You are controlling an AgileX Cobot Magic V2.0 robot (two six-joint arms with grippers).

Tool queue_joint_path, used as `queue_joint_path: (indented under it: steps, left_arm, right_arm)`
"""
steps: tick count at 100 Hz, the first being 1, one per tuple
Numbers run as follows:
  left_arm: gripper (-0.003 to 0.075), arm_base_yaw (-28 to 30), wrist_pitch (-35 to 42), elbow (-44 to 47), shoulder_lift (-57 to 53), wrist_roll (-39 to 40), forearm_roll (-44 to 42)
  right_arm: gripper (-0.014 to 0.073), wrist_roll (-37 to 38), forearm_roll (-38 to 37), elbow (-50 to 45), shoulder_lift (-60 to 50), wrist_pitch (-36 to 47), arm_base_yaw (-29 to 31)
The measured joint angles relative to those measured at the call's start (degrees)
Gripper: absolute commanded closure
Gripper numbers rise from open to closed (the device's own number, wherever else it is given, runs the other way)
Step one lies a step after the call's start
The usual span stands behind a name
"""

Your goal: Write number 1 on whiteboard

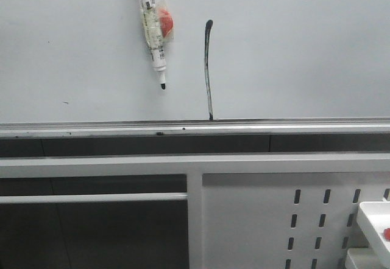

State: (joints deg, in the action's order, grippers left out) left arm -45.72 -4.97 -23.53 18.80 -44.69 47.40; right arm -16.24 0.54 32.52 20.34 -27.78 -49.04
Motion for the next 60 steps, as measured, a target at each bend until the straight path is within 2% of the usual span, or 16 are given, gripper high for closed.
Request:
queue_joint_path:
  steps: [19, 26, 39, 48, 60]
  left_arm:
    - [0.074, 2.83, 7.58, 8.17, -1.4, 2.71, -10.72]
    - [0.074, 5.82, 8.89, 11.68, -2.76, 9.97, -19.88]
    - [0.074, 13.0, 9.68, 18.2, -6.18, 29.4, -36.86]
    - [0.074, 17.98, 9.68, 21.99, -9.9, 36.73, -40.86]
    - [0.074, 23.02, 7.01, 23.8, -15.71, 40.44, -42.62]
  right_arm:
    - [0.0643, 0.0, 0.0, 0.0, 0.0, 0.11, 0.0]
    - [0.0643, 0.0, 0.0, 0.0, 0.0, 0.11, 0.0]
    - [0.0643, 0.0, 0.0, 0.0, 0.0, 0.11, 0.0]
    - [0.0643, 0.0, 0.0, 0.0, 0.0, 0.11, 0.0]
    - [0.0643, 0.0, 0.0, 0.0, 0.0, 0.11, 0.0]
